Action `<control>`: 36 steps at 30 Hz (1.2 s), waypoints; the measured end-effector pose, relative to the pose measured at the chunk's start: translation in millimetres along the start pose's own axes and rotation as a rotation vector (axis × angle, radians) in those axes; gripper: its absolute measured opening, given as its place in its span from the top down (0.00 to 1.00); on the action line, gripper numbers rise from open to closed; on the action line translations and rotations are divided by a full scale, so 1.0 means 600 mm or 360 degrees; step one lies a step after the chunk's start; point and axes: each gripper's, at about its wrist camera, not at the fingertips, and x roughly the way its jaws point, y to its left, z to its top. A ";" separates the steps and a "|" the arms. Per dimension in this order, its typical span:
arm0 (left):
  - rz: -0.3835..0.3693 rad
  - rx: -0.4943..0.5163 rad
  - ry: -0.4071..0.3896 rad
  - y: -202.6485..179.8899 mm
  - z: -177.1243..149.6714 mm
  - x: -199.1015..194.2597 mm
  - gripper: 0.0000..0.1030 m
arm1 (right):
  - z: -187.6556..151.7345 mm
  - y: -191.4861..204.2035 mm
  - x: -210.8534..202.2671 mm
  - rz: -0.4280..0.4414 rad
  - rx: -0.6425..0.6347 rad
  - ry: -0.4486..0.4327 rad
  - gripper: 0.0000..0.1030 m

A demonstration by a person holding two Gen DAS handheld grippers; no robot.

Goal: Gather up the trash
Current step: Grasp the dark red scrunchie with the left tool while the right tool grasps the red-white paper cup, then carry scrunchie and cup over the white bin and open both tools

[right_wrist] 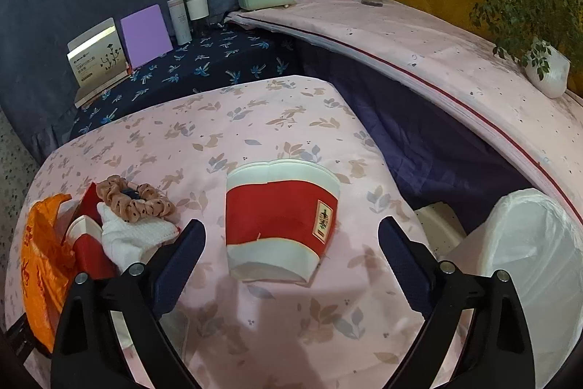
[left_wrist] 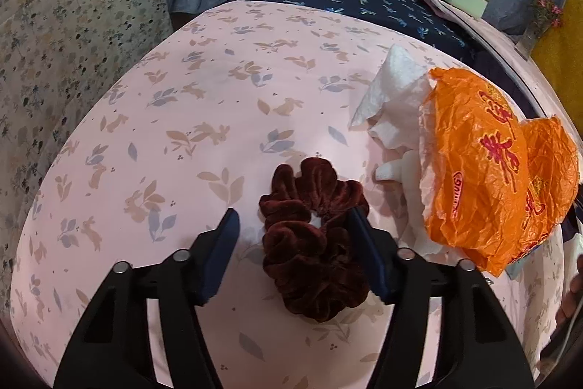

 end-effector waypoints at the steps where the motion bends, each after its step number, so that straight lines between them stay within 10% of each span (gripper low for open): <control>1: -0.0011 0.0000 -0.0001 0.000 0.001 0.001 0.51 | 0.001 0.006 0.007 -0.0003 -0.0010 0.0002 0.11; 10: -0.0110 0.0004 -0.0023 -0.008 0.004 -0.012 0.81 | -0.009 0.026 0.040 -0.0009 -0.0079 0.0036 0.32; 36: -0.0318 0.0281 -0.0260 -0.175 -0.091 -0.241 0.85 | -0.142 -0.107 -0.246 0.0031 -0.0059 -0.0122 0.32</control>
